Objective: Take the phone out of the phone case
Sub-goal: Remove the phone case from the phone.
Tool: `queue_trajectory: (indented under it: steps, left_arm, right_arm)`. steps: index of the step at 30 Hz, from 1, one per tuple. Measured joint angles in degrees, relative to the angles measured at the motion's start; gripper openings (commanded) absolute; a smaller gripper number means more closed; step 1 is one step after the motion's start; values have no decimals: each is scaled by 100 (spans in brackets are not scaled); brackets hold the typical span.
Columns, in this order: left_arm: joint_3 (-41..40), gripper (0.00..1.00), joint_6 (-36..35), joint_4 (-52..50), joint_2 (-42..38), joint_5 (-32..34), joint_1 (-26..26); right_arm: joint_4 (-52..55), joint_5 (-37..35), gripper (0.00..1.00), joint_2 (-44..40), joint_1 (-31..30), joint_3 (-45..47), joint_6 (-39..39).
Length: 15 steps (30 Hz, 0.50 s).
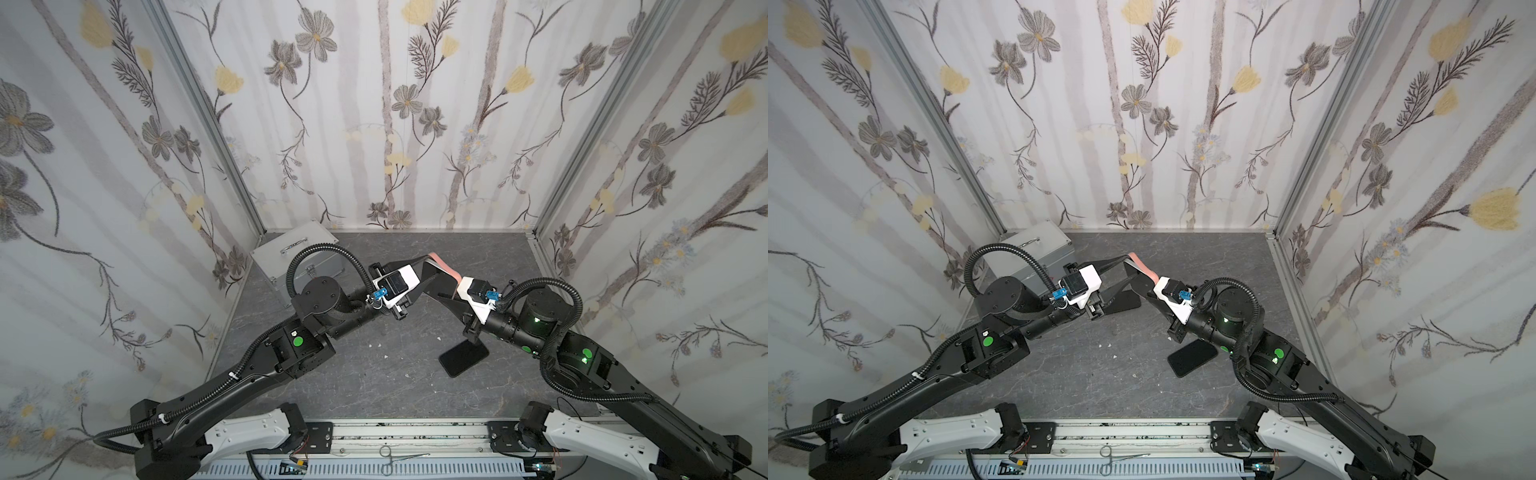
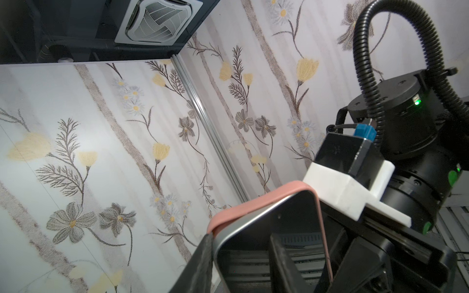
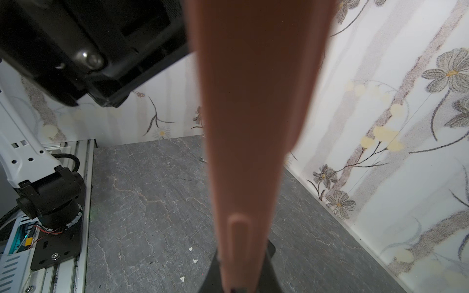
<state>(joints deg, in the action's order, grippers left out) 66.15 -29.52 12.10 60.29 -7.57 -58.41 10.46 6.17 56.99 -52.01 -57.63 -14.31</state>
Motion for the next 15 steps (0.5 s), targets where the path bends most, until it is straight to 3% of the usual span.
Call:
queue_trajectory:
  steps: [15]
  left_arm:
    - [-35,30,382,-13,7,-876,372]
  right_arm:
    - [452,-11,0,-37,-20,-208,-76]
